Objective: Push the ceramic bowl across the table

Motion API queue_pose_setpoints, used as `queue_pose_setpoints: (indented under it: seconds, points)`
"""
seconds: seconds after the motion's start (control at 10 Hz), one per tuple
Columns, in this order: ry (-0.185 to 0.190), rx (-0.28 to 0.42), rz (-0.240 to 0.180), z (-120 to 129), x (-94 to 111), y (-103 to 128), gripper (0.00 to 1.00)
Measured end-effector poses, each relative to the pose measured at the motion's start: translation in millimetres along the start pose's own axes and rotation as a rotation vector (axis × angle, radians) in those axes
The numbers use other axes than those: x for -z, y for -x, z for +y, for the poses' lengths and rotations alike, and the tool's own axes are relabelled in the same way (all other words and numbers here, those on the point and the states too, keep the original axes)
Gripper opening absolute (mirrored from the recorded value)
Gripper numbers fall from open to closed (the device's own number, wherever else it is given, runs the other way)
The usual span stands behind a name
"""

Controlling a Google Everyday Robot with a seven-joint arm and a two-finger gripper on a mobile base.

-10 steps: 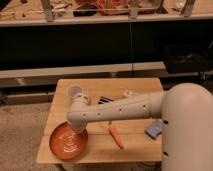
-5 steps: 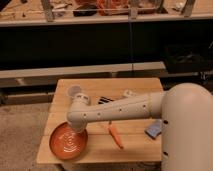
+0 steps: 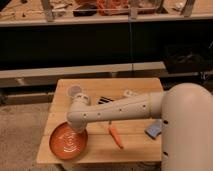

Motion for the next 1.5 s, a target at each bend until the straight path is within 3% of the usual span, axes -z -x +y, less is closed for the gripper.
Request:
queue_pose_setpoints:
  seconds: [1.5]
  points:
    - [-0.007,0.018,-0.009,-0.4,-2.5,-0.6,0.00]
